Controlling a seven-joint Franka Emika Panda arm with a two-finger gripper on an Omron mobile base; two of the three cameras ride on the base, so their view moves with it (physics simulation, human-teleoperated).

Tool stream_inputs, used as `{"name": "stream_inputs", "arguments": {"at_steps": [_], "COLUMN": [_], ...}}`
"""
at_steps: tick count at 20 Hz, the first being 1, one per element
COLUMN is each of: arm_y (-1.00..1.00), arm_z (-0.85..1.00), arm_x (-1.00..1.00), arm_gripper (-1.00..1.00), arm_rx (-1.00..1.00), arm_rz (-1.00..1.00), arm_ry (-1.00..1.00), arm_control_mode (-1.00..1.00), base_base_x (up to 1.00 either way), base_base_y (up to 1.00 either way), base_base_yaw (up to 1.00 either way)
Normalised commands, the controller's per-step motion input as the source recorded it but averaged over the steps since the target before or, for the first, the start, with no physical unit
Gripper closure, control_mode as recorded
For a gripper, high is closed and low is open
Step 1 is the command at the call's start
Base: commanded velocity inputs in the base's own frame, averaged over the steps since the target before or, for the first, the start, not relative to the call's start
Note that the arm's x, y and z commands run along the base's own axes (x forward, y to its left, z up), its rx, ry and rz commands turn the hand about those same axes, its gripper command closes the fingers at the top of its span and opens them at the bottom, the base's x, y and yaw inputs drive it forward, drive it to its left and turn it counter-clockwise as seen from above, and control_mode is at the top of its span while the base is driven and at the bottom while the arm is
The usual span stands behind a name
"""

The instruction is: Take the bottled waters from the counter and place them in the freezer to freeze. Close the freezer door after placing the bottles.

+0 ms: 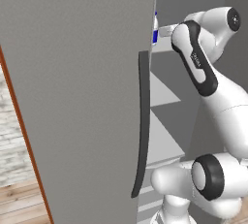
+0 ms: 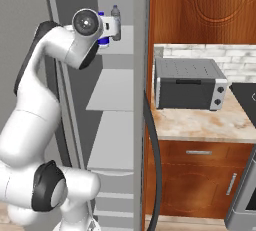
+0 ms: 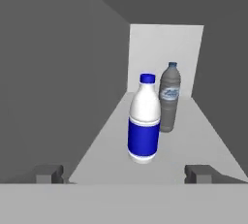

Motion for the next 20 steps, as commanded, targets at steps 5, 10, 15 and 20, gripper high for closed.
{"name": "stream_inputs", "arguments": {"at_steps": [5,10,15,20], "arm_y": [0.00,0.00,0.00,-0.02], "arm_z": [0.04,0.12,0.00,-0.10], "arm_x": [-0.64,-0.64,-0.46,-0.54], "arm_gripper": [-1.00,-1.00,-1.00,-1.00], "arm_rx": [0.00,0.00,0.00,0.01], "arm_rz": [-0.22,-0.26,-0.19,-0.10], "arm_ry": [0.05,0.10,0.18,0.14], "arm_control_mode": [-1.00,-1.00,-1.00,-1.00], "base_base_x": [0.00,0.00,0.00,0.00], "base_base_y": [0.00,0.00,0.00,0.00], "base_base_yaw": [0.00,0.00,0.00,0.00]}}
